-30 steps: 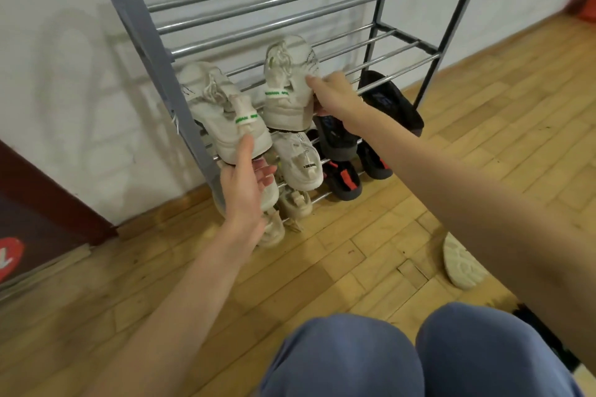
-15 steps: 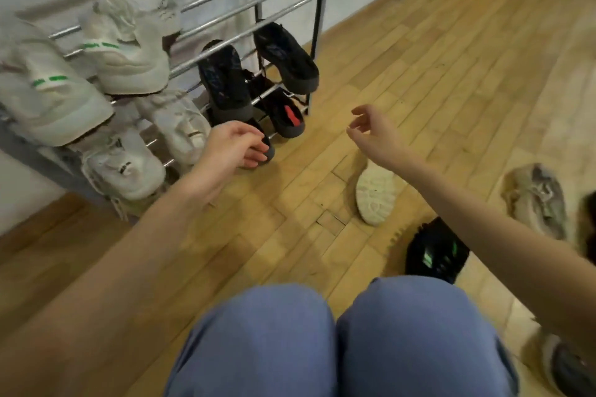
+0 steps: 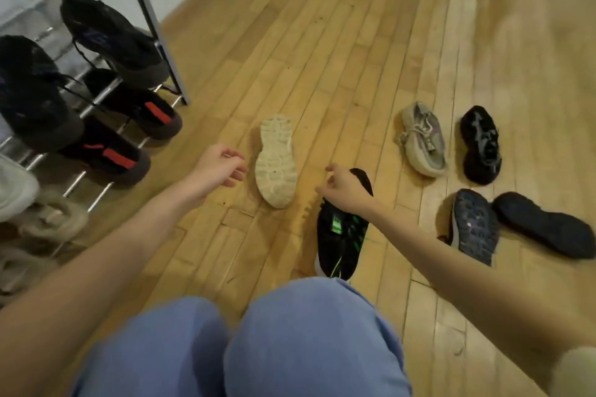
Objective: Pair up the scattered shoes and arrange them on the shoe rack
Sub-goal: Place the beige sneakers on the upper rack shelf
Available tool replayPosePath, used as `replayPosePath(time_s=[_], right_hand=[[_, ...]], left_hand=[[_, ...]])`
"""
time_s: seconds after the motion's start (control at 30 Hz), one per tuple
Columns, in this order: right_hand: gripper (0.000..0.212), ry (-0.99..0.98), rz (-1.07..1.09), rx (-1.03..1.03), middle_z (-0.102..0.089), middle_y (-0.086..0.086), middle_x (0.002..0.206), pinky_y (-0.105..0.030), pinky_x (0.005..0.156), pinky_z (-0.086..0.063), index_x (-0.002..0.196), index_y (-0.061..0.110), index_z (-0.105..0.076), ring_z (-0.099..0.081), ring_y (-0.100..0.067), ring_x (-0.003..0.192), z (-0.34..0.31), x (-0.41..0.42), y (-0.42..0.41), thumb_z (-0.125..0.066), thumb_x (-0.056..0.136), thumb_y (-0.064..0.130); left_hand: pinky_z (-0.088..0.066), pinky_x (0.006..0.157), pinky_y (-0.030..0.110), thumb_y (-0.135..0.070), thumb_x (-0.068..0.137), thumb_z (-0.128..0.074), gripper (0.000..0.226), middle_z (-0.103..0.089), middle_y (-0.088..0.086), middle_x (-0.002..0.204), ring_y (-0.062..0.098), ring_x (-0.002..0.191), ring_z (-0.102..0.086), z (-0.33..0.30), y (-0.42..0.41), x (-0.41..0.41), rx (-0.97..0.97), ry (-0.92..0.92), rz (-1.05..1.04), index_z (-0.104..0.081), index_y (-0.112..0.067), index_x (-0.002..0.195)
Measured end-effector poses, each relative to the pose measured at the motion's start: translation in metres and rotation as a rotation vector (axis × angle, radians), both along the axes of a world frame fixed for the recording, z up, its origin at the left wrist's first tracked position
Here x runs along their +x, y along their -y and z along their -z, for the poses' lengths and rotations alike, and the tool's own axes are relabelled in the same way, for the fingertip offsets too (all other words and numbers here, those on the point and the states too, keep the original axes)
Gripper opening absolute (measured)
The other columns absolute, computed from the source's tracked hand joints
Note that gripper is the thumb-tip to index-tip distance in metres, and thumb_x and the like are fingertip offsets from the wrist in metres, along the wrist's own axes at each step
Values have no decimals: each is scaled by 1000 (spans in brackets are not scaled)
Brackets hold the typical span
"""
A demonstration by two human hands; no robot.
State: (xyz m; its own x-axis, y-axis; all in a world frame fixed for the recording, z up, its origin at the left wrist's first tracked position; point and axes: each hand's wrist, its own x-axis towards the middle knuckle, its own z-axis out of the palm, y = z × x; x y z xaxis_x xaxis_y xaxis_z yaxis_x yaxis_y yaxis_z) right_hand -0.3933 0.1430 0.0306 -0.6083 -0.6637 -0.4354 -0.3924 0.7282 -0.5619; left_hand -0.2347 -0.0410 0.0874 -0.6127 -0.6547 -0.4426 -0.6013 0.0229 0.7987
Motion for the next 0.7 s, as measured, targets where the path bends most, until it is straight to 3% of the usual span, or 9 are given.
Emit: replayPosePath(time_s=[0.1,0.3,0.37,0.47,0.6,0.7], right_hand=[[81,19,-84,-6,-32,-23,147,-35,100,-39,153,12,-15,-35,-34,134,20,16,20,-62,92,34],[96,-103,-139,130,1,-32,154,-51,112,-26,153,25,-6,-14,-49,141,73,47,80,-66,83,51],[96,-202,-131,154,3,-35,153,-51,113,-24,152,24,-7,-15,-51,140,87,56,89,-67,82,49],[86,-320,-70,91,-9,-31,151,-49,108,-31,149,28,-15,-27,-49,132,99,57,88,-67,81,43],[80,-85,49,-148,-31,-20,148,-45,107,-41,146,29,-32,-38,-37,131,83,40,75,-71,77,43],[50,386,358,-502,-55,-12,133,-34,96,-50,136,12,-49,-55,-24,119,50,20,58,-57,93,34]], left_hand=[[-47,64,28,-4,88,-53,20,-66,12,90,19,74,-61,20,4,-2,-16,61,1,-58,-2,107],[-51,76,35,-10,90,-52,19,-67,10,98,23,89,-64,42,31,9,-98,188,61,-59,-9,107],[-51,81,39,-10,91,-52,17,-67,9,98,24,91,-64,46,38,16,-117,200,64,-59,-10,107],[-51,75,35,-11,91,-54,12,-68,9,99,21,88,-65,53,43,27,-118,216,70,-58,-14,101],[-48,69,29,-10,90,-56,15,-66,9,102,17,83,-62,59,43,32,-123,229,68,-59,-11,105],[-49,73,29,-14,89,-60,24,-64,10,112,18,91,-61,60,43,32,-138,191,83,-57,-12,112]])
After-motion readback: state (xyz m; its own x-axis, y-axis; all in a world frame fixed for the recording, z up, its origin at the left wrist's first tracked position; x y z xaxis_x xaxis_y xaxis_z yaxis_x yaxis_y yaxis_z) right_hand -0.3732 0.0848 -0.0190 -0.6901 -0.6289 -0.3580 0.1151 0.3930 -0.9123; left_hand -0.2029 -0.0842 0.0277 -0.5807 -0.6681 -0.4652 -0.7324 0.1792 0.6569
